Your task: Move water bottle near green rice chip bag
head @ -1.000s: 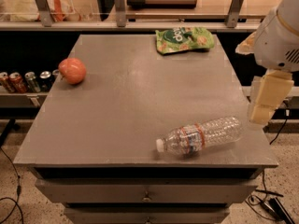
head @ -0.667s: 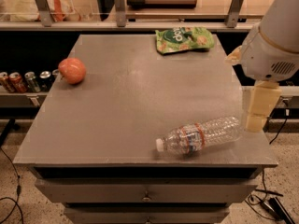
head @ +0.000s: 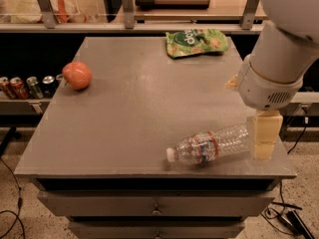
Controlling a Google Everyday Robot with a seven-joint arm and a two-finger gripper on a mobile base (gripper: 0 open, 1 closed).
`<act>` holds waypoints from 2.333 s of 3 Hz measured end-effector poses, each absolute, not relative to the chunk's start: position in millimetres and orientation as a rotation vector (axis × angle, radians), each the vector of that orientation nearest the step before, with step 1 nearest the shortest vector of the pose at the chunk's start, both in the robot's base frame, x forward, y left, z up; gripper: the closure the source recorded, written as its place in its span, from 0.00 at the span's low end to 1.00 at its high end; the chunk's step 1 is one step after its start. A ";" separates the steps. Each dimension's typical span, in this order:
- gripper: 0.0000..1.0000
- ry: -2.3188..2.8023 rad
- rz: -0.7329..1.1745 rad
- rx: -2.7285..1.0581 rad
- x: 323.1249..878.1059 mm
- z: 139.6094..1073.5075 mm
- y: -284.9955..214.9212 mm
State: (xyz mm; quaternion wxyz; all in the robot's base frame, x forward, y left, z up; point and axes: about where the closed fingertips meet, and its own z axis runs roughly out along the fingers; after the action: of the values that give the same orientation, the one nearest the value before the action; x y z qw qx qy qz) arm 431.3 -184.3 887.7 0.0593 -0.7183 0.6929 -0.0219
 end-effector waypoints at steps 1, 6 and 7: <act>0.00 2.095 -0.054 -2.205 425.2 874.3 -181.7; 0.88 2.086 0.103 -2.215 412.2 848.6 -170.6; 1.00 2.075 0.043 -2.196 426.3 863.3 -174.6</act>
Offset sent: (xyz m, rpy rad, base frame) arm -0.0207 0.0109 -0.0359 0.0086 0.0710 0.0449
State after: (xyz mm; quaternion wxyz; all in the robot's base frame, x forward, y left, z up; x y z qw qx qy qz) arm 426.3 -174.6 863.3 0.0601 -0.7254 0.6855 0.0142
